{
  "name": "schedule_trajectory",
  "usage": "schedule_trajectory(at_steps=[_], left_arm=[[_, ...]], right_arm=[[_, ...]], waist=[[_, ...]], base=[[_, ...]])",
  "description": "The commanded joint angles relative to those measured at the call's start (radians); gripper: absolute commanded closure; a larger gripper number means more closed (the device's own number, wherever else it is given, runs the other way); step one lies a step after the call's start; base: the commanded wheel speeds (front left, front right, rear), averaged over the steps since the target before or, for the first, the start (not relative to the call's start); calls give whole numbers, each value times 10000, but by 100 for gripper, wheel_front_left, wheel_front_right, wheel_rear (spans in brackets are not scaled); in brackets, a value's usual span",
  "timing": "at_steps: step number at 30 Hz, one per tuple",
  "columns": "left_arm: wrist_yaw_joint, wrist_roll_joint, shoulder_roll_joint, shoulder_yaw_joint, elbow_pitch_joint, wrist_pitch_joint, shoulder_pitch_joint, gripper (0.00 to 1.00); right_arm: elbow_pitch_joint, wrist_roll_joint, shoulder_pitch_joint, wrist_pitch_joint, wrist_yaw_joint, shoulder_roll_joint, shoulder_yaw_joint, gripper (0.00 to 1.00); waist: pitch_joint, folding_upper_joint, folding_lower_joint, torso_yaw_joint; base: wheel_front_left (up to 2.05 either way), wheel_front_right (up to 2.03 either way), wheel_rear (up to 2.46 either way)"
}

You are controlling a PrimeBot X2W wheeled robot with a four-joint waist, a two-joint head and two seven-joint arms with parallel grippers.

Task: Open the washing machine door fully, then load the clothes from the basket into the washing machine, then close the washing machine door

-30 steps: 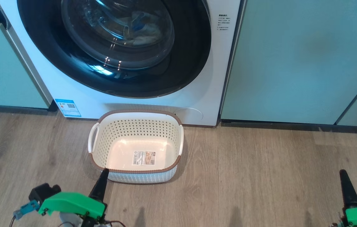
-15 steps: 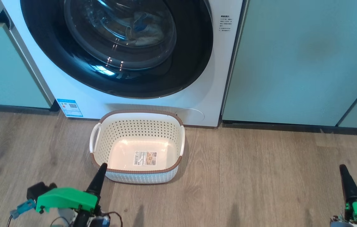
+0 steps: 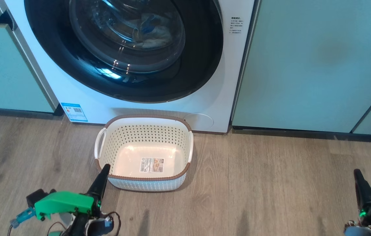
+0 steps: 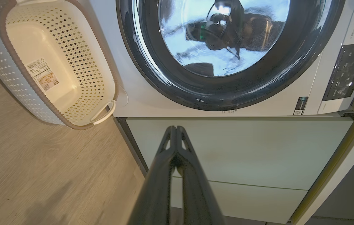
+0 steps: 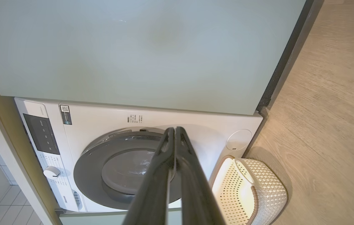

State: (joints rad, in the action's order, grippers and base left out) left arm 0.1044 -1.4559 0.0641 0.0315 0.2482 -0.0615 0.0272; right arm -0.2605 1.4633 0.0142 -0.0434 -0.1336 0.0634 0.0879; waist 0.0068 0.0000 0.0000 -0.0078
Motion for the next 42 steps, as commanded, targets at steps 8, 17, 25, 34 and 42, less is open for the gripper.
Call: schedule_trajectory(at_steps=[8, 17, 25, 34, 42], left_arm=[[205, -1068, 5, 558, -114, -263, 702, 100], [263, -1647, -32, 679, -34, -402, 796, 100], [263, -1635, -42, 693, -33, -413, 797, 100], [263, -1621, -53, 709, -33, -427, 799, 100], [263, -1610, -62, 722, -33, -437, 800, 100]], right_arm=[[217, 1080, 814, -340, 27, 66, -45, 100], [170, 1647, 915, -510, 29, 39, 25, 100], [169, 1630, 917, -527, 29, 24, 46, 100], [167, 1609, 919, -546, 29, 7, 70, 100], [166, 1592, 921, -562, 29, -7, 90, 100]], waist=[[-23, 0, 0, 48], [-37, 0, 0, 79], [-37, 0, 0, 79], [-37, 0, 0, 79], [-37, 0, 0, 79]], base=[[0, 0, 0], [0, 0, 0], [0, 0, 0], [0, 0, 0], [0, 0, 0]])
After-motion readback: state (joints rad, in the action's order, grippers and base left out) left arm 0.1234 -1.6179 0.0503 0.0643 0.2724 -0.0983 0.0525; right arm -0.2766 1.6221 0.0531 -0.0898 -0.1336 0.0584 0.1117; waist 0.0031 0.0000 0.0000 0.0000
